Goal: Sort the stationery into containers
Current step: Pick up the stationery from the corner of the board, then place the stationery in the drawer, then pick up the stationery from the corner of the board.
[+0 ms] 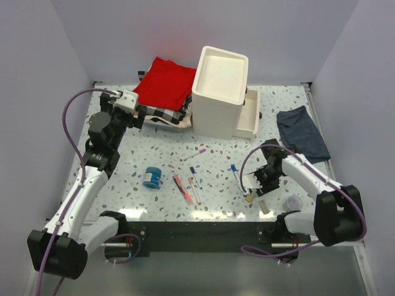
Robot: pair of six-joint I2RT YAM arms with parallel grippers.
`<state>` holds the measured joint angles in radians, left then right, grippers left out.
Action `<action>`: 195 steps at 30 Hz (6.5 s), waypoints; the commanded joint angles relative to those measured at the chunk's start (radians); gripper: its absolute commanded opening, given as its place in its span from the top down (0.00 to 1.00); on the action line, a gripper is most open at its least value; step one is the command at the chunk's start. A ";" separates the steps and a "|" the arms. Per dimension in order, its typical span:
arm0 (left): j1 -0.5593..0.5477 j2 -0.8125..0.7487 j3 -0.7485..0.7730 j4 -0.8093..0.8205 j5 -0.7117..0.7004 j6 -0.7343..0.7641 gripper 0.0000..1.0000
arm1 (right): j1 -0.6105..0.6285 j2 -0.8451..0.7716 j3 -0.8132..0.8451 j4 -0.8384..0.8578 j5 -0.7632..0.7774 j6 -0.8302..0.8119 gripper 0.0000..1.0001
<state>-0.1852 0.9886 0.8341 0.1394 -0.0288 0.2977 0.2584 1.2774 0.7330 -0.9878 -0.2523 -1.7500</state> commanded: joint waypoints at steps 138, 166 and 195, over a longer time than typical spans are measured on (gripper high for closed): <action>0.015 0.237 0.295 -0.038 0.262 -0.212 0.02 | -0.346 0.458 0.853 0.312 -0.374 1.757 0.43; 0.015 0.071 0.100 0.057 0.194 -0.112 0.01 | 0.182 -0.219 0.093 -0.123 0.061 0.688 0.51; 0.030 0.087 0.060 0.028 0.171 -0.101 0.01 | 0.223 -0.095 -0.122 0.124 -0.137 0.147 0.47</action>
<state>-0.1673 1.0698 0.8894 0.1371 0.1516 0.1772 0.4686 1.1606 0.5999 -0.8886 -0.3374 -1.5494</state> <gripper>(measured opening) 0.991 0.535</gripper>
